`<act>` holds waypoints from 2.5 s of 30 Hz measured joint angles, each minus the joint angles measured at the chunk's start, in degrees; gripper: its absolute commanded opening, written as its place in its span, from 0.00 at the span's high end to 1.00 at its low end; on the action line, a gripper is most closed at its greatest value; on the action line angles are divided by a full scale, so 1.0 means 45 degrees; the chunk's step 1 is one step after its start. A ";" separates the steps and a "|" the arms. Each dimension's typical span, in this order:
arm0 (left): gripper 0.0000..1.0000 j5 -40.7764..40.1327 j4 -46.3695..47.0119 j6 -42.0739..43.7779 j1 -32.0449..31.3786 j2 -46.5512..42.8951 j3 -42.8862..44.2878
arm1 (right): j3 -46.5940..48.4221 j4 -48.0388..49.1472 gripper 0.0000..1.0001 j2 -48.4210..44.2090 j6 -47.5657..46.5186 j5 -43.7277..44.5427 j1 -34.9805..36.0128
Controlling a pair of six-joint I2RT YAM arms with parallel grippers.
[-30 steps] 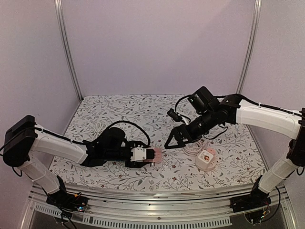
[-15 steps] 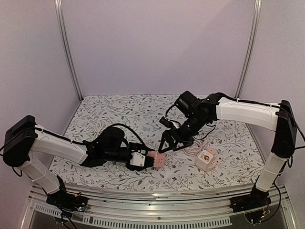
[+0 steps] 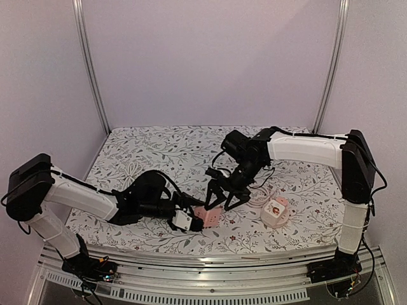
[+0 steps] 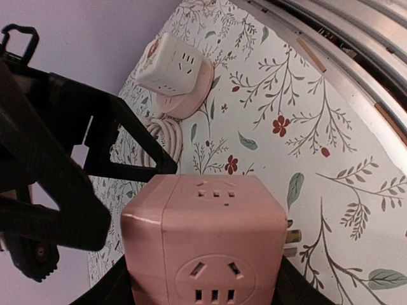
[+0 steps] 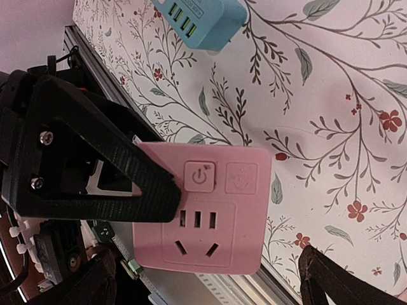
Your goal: Insert the plug
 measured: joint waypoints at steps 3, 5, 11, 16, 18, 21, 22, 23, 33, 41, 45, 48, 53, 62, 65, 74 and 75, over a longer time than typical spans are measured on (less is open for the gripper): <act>1.00 0.0005 0.0000 0.0325 0.0000 0.0233 0.0005 | 0.0049 -0.0219 0.01 0.0131 -0.0024 -0.0083 0.0092; 1.00 0.0015 0.0000 0.0500 0.0000 0.0384 0.0053 | 0.0121 -0.0316 0.01 0.0243 -0.0058 -0.0189 0.0155; 1.00 0.0151 0.0005 0.0840 0.0000 0.0699 0.0306 | 0.0408 -0.0432 0.08 0.0733 -0.0097 -0.0287 0.0345; 1.00 0.0267 0.0034 0.1035 -0.0005 0.0763 0.0452 | 0.0578 -0.0515 0.26 0.1001 -0.0092 -0.0199 0.0476; 1.00 0.0316 0.0049 0.1059 -0.0005 0.0767 0.0452 | 0.0641 -0.0534 0.36 0.1039 -0.0058 -0.0049 0.0491; 1.00 0.0345 0.0068 0.1098 -0.0005 0.0767 0.0461 | 0.0656 -0.0612 0.55 0.1107 0.0000 0.0073 0.0481; 1.00 0.0335 0.0053 0.1098 -0.0005 0.0777 0.0461 | 0.0665 -0.0612 0.62 0.1132 0.0092 0.0083 0.0476; 0.97 0.0355 0.0053 0.1098 -0.0005 0.0801 0.0461 | 0.0665 -0.0607 0.68 0.1166 0.0068 0.0073 0.0486; 0.01 -0.0189 0.1447 0.0952 -0.0063 0.1151 0.0165 | 0.0665 -0.0636 1.00 0.1268 0.0068 0.0423 0.0481; 0.01 -0.1195 0.2934 0.0199 -0.0141 0.1078 -0.0350 | -0.0078 -0.0180 1.00 0.0476 0.0238 0.1865 0.0287; 0.01 -0.1671 0.3303 -0.0471 -0.0146 0.0738 -0.0593 | -0.0525 0.0034 1.00 -0.0146 0.0374 0.2817 0.0102; 0.01 -0.2186 0.3526 -0.1151 -0.0155 0.0384 -0.0724 | -0.0782 0.0321 1.00 -0.0578 0.0457 0.3468 0.0024; 0.01 -0.3434 0.3580 -0.3079 -0.0165 -0.0602 -0.0996 | -0.1098 0.0758 1.00 -0.1175 0.0559 0.4449 0.0015; 0.01 -0.7752 -0.0792 -0.9680 -0.0165 -0.2497 0.0733 | -0.1817 0.1588 1.00 -0.1860 0.0612 0.5761 -0.0102; 0.01 -0.8446 -0.2113 -1.1307 -0.0155 -0.2880 0.0733 | -0.2176 0.1855 1.00 -0.2011 0.0612 0.5887 -0.0141; 0.01 -0.9175 -0.7189 -1.5348 0.0039 -0.4886 0.0806 | -0.3128 0.2176 1.00 -0.2492 0.0568 0.6513 -0.0248; 0.01 -0.9311 -0.7732 -1.5931 0.0073 -0.4857 0.0971 | -0.3186 0.2171 1.00 -0.2628 0.0563 0.6688 -0.0253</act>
